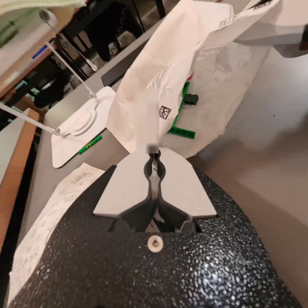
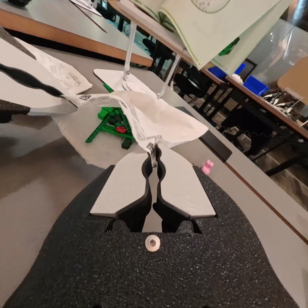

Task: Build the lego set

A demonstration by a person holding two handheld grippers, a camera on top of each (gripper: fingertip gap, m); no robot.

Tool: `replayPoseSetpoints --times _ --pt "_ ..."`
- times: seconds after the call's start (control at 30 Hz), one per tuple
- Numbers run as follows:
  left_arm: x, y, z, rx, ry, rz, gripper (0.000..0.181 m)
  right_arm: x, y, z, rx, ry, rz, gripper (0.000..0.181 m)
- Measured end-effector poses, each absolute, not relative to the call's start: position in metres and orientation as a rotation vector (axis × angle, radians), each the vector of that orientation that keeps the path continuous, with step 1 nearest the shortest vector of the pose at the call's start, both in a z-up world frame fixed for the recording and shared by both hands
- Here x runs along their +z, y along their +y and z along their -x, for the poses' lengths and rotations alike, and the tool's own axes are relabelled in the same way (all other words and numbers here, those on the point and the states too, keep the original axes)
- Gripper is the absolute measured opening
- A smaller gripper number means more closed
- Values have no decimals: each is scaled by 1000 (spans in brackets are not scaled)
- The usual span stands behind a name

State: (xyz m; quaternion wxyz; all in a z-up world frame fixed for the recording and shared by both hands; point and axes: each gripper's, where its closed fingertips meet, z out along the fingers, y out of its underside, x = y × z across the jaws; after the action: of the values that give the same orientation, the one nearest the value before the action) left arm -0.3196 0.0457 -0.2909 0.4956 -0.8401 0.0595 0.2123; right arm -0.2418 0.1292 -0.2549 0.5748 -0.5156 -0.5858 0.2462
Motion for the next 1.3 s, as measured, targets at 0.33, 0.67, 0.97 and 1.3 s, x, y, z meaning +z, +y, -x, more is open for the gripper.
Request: replayPoseSetpoints --times 0.33,0.67,0.97,1.3 --pt "-304 58 326 630 330 2004 0 -245 111 247 521 -1367 965 0" --pt "-310 63 331 545 300 2013 0 -256 115 252 468 -1398 956 0" --pt "-302 67 332 663 352 1936 0 -252 113 253 450 -1385 894 0" --pt "-290 63 331 761 374 1846 0 -242 100 252 419 -1372 752 0"
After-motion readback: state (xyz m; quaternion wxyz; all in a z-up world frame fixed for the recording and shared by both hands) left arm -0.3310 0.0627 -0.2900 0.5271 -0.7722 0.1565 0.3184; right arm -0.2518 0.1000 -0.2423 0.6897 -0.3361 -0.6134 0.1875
